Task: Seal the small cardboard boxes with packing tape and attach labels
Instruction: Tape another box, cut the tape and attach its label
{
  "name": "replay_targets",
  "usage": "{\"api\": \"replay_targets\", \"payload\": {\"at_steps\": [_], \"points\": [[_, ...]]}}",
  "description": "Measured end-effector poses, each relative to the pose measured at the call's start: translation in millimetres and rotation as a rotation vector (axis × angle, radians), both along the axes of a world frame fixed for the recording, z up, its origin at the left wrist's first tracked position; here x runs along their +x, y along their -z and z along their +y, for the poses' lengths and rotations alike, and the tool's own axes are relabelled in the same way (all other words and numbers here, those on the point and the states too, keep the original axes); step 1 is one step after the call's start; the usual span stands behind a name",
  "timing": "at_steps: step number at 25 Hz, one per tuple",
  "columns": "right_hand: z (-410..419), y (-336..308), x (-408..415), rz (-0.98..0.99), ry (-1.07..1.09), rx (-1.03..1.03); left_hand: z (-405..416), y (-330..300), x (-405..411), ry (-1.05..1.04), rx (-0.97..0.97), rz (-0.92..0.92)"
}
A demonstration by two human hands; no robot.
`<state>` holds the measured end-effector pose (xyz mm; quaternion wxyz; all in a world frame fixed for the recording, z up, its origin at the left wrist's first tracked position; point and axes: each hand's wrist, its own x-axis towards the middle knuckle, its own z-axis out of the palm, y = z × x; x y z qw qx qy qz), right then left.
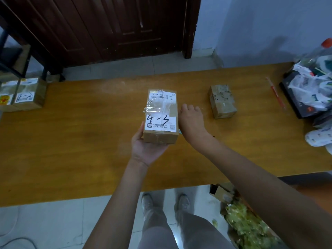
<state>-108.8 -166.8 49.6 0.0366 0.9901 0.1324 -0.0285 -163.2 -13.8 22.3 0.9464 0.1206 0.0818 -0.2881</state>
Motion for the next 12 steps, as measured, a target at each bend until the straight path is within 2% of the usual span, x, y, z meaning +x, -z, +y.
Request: {"api": "replay_targets", "payload": {"at_steps": [2,6,9,12], "points": [[3,-2,2,-0.002,-0.001,0.013,0,-2,0,0.002,0.053,0.002],[-7,-7,2,-0.016,0.048,-0.031,8,-7,9,-0.051,0.376,0.016],[-15,-10,1,-0.063,0.092,-0.086,21,-8,23,-0.179,0.766,-0.047],[-12,-19,-4,-0.157,0.08,-0.164,30,-13,31,-0.139,1.108,-0.194]]}}
